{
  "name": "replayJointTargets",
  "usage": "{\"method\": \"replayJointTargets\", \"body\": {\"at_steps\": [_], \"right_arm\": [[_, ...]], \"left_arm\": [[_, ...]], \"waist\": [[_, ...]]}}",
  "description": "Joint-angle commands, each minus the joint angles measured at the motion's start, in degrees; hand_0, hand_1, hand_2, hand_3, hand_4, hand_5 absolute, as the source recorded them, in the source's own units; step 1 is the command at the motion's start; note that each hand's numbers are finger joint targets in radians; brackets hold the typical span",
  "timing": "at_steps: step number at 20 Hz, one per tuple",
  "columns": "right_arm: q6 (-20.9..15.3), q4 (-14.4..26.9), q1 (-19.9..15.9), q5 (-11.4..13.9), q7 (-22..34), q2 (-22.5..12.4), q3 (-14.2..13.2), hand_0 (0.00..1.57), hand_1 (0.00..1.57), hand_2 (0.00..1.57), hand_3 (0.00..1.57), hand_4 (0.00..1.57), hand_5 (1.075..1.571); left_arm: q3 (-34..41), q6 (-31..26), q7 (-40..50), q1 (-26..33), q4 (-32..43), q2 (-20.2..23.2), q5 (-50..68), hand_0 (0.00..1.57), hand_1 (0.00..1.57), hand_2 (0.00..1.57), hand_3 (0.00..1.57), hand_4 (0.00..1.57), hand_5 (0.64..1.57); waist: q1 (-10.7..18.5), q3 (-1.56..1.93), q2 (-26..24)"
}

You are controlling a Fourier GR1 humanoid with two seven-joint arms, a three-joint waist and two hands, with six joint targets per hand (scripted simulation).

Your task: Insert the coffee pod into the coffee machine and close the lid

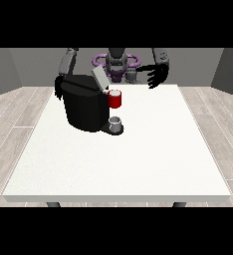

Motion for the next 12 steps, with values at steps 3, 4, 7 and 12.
{"method": "replayJointTargets", "body": {"at_steps": [3,4,7,12], "right_arm": [[-3.13,-7.76,5.47,4.76,3.06,5.72,7.47,0.0,0.0,0.0,0.0,0.0,1.571],[-1.73,-10.1,7.92,4.89,5.43,5.83,9.0,0.0,0.0,0.0,0.0,0.0,1.571],[-2.21,-15.29,8.34,7.65,6.93,6.8,13.07,0.0,0.0,0.0,0.0,0.0,1.571],[-7.13,-25.9,9.0,7.3,12.13,10.33,22.88,0.0,0.0,0.0,0.0,0.2,1.571]], "left_arm": [[1.33,-1.85,-3.82,13.17,0.96,-0.94,2.8,0.0,0.0,0.0,0.0,0.24,1.571],[2.23,-4.41,-4.07,15.76,1.39,2.07,3.5,0.0,0.0,0.0,0.0,0.3,1.571],[3.22,-2.91,-4.8,20.2,1.99,0.96,4.34,0.0,0.0,0.0,0.0,0.26,1.571],[4.06,-4.02,-5.87,26.36,2.8,3.36,4.57,0.0,0.0,0.0,0.0,0.35,1.571]], "waist": [[-1.54,-0.03,-10.38],[-3.04,-0.04,-12.49],[-3.98,-0.04,-14.42],[-5.98,-0.02,-19.6]]}}
